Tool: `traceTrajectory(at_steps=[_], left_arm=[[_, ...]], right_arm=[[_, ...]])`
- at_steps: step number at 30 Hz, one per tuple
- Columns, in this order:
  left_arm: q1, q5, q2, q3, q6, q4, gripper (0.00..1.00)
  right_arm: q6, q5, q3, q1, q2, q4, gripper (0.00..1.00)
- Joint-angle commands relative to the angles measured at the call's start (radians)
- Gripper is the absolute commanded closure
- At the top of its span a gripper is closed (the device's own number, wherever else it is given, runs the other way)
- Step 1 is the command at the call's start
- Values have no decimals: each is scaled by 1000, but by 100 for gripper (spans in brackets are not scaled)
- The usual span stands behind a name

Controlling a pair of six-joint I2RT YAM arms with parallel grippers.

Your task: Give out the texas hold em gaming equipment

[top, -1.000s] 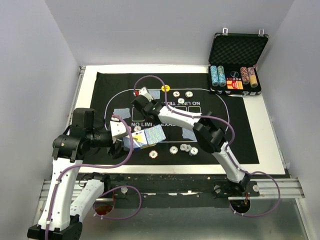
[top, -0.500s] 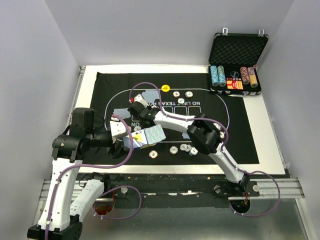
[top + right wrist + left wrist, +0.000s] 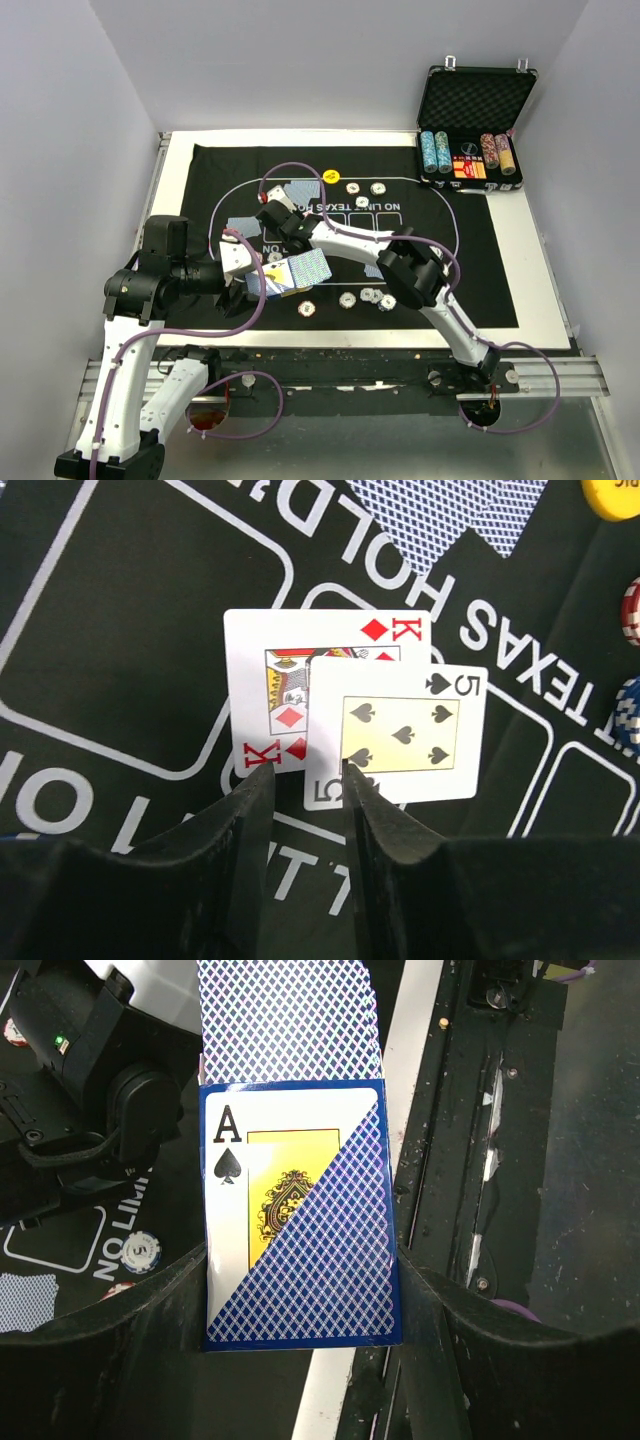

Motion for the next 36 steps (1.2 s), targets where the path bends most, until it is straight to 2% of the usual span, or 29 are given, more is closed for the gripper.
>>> traceTrajectory(at_steps=[1, 9, 11, 15, 18, 26, 36], left_arm=[[4, 25, -6, 32, 13, 15, 80], [4, 25, -8, 30, 15, 15, 80], [3, 30, -11, 29, 15, 14, 80], [3, 33, -8, 29, 15, 15, 80], [4, 33, -8, 29, 15, 14, 80], [3, 39, -6, 18, 10, 26, 80], [4, 37, -5, 13, 8, 34, 80]], right_arm=[[49, -161, -63, 12, -25, -16, 55], [80, -206, -121, 5, -127, -6, 36], [110, -215, -112, -18, -169, -16, 26], [199, -349, -77, -97, -268, -72, 13], [262, -474, -103, -163, -373, -73, 8], [394, -759, -262, -294, -675, -36, 0], [526, -1103, -521, -303, -959, 62, 0]])
